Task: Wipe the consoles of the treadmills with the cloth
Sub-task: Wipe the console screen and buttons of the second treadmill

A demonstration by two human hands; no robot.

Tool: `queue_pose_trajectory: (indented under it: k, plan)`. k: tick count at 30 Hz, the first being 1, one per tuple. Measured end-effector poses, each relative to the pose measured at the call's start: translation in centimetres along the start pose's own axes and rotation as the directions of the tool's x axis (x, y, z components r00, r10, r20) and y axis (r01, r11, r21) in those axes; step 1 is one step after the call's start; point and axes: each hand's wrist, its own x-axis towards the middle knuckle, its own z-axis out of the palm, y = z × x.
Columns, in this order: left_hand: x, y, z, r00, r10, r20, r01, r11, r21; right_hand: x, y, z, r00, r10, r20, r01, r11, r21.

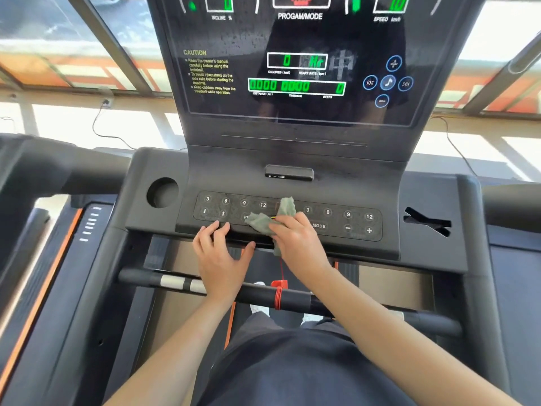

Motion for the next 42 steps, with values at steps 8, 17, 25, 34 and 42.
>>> queue_pose_trajectory:
  k: [8, 17, 25, 34, 42]
  plan:
    - [-0.5, 0.8, 0.3, 0.997, 0.080, -0.005, -0.080, 0.997, 0.013, -4.3, 3.0, -1.7, 0.996, 0.056, -0.066, -0.060, 0.997, -0.051]
    - [-2.1, 3.0, 1.4, 0.966, 0.250, 0.065, -0.249, 0.968, -0.024, -4.5, 3.4, -1.0, 1.000, 0.022, 0.005, -0.022, 1.000, 0.012]
    - [-1.5, 4.2, 1.5, 0.946, 0.311, 0.094, -0.308, 0.950, -0.044, -9.7, 8.7, -6.4, 0.908, 0.337, -0.248, -0.353, 0.935, -0.022]
    - [1.6, 5.0, 0.3, 0.957, 0.213, 0.199, -0.206, 0.977, -0.053, 0.1, 12.0, -9.0, 0.895, 0.404, -0.192, -0.413, 0.910, -0.013]
    - [1.4, 4.3, 0.1, 0.951, 0.260, 0.166, -0.265, 0.964, 0.007, 3.3, 10.7, -7.2, 0.983, 0.147, 0.110, -0.134, 0.984, -0.119]
